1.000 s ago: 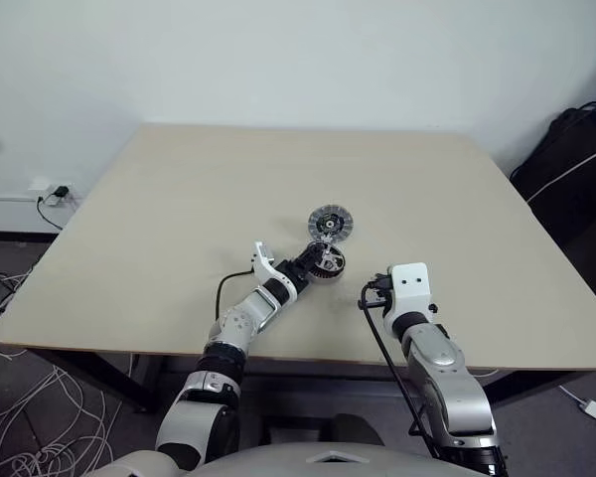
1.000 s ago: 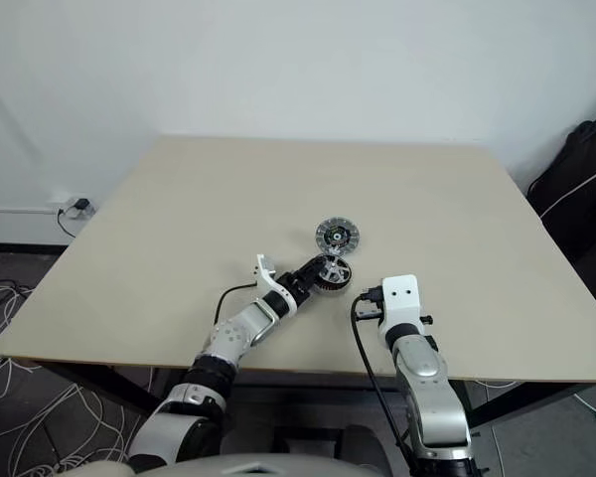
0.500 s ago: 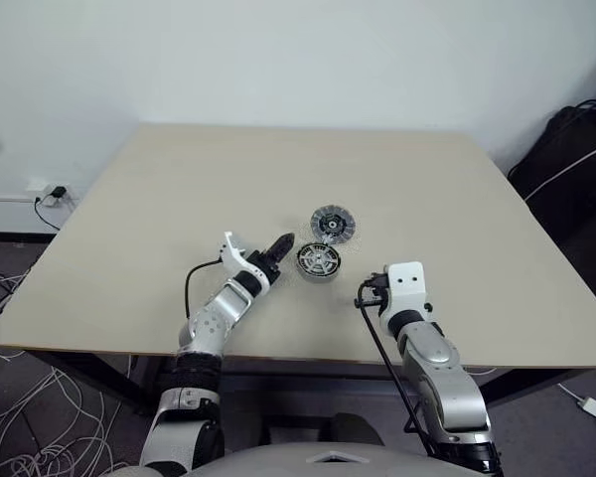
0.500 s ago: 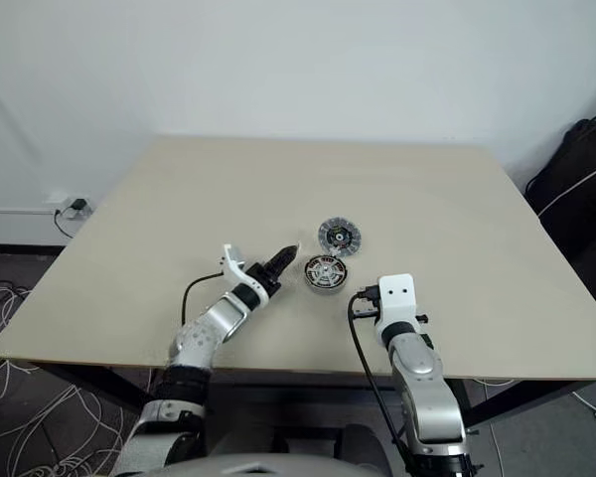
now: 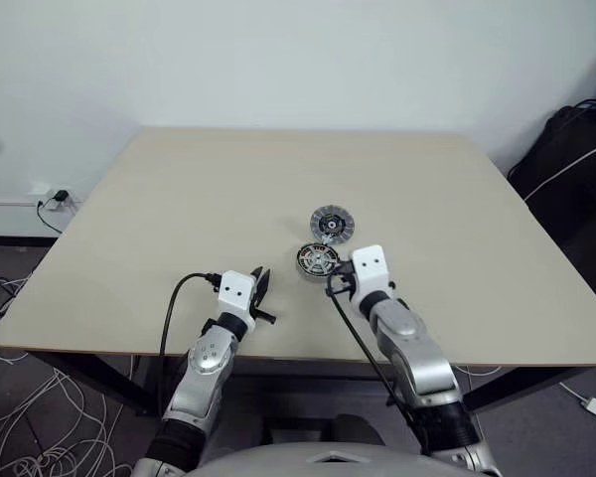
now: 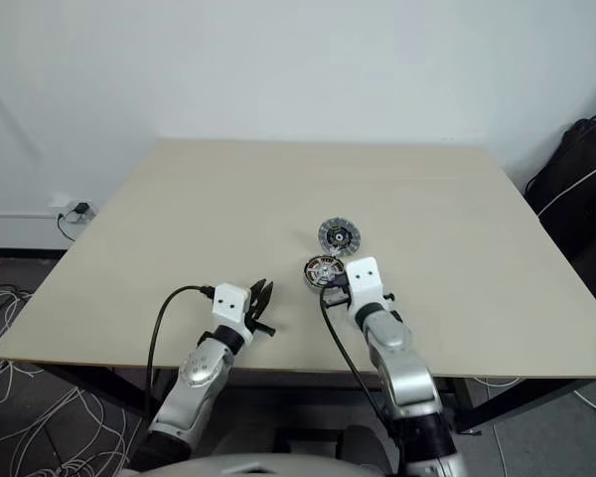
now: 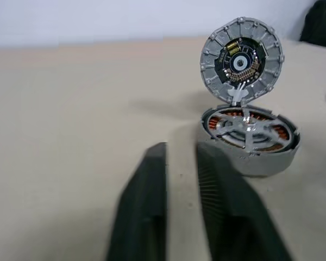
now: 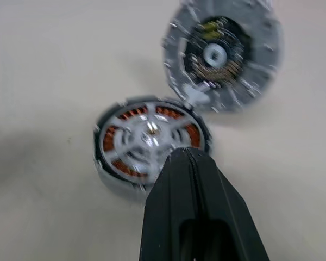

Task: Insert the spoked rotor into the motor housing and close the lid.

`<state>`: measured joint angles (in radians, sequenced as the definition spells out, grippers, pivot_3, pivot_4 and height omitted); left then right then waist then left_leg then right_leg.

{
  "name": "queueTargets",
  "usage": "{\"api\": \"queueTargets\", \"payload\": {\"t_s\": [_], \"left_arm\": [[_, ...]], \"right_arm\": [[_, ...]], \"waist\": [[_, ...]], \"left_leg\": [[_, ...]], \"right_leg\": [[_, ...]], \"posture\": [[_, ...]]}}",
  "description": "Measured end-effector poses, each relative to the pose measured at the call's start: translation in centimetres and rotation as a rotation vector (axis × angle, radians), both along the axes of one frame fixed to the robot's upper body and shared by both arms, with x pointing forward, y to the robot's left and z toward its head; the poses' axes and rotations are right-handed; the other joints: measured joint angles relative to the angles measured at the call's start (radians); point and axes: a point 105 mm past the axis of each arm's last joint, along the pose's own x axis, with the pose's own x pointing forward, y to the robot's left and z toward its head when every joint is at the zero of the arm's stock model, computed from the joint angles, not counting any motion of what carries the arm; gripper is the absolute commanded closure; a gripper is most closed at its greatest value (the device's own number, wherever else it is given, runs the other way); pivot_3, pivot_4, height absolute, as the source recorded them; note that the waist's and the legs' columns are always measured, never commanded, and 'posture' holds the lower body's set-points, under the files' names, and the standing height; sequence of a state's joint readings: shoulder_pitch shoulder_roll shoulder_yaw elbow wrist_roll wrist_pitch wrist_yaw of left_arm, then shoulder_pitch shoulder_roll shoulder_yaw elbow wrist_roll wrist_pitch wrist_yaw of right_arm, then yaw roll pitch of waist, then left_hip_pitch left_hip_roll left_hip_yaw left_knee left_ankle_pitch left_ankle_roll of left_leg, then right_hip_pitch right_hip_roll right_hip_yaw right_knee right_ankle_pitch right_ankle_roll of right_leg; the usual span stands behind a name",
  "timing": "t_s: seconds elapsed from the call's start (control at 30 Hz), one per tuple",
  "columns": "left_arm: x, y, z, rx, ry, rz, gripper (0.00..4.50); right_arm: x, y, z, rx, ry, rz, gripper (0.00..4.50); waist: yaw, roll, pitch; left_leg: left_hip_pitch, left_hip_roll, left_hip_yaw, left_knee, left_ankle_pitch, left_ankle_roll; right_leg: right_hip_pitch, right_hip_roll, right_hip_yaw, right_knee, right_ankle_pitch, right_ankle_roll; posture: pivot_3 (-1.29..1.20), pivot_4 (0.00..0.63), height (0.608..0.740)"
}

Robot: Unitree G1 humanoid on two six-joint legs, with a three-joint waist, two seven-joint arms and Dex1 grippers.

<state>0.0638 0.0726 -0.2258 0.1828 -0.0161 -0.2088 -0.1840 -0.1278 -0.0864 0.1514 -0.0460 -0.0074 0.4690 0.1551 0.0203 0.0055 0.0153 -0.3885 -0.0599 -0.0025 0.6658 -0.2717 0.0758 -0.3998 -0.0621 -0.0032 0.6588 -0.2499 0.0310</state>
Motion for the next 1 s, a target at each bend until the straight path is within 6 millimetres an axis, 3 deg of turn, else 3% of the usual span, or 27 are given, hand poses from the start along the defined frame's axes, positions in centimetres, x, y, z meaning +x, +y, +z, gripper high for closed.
{"api": "queueTargets", "payload": {"t_s": [0.17, 0.3, 0.5, 0.77, 0.9, 1.0], "left_arm": [[-1.0, -0.4, -0.3, 0.005, -0.011, -0.034, 4.45], [-2.1, -1.3, -0.1, -0.038, -0.010, -0.129, 4.45], [-2.3, -0.8, -1.1, -0.037, 0.016, -0.126, 4.45], [-2.1, -0.2, -1.8, -0.018, 0.023, -0.080, 4.45], [-2.1, -0.2, -1.8, -0.016, 0.024, -0.076, 4.50], [-2.2, -0.5, -1.8, -0.021, 0.024, -0.086, 4.50]], "right_arm": [[3.0, 1.5, 0.9, -0.009, -0.030, 0.050, 4.50], [4.0, 2.1, 0.0, -0.027, 0.004, 0.080, 4.50], [4.1, 2.0, -2.9, -0.048, 0.110, 0.099, 4.50], [3.2, 1.4, -3.0, -0.070, 0.114, 0.158, 4.50], [1.6, 0.8, -0.4, -0.156, 0.082, 0.368, 3.67], [0.6, 0.7, 1.1, -0.241, 0.069, 0.489, 2.62]], "waist": [[0.000, 0.000, 0.000], [-0.005, 0.001, -0.001], [-0.008, 0.004, -0.003], [-0.006, 0.008, -0.010], [-0.005, 0.009, -0.009], [-0.004, 0.008, -0.010]], "left_leg": [[0.000, 0.000, 0.000, -0.001, 0.000, 0.000], [-0.001, 0.000, 0.000, -0.002, 0.000, 0.001], [-0.003, 0.000, 0.000, -0.001, 0.000, 0.000], [0.000, 0.000, 0.000, -0.001, -0.001, 0.001], [-0.006, 0.000, 0.000, 0.001, -0.001, 0.002], [-0.007, 0.000, 0.000, 0.001, -0.001, 0.002]], "right_leg": [[-0.001, 0.000, -0.001, 0.000, 0.003, 0.005], [-0.002, -0.001, 0.000, 0.000, 0.003, 0.004], [-0.004, 0.000, 0.000, 0.001, 0.003, 0.004], [0.001, -0.001, -0.001, 0.000, 0.003, 0.004], [-0.005, -0.001, -0.001, 0.001, 0.004, 0.004], [-0.006, -0.001, -0.001, 0.000, 0.004, 0.004]], "posture": [[0.00, 0.000, 0.740], [0.00, 0.000, 0.740], [0.00, 0.000, 0.740], [0.00, 0.000, 0.740], [0.00, 0.000, 0.740], [0.00, 0.000, 0.740]]}}
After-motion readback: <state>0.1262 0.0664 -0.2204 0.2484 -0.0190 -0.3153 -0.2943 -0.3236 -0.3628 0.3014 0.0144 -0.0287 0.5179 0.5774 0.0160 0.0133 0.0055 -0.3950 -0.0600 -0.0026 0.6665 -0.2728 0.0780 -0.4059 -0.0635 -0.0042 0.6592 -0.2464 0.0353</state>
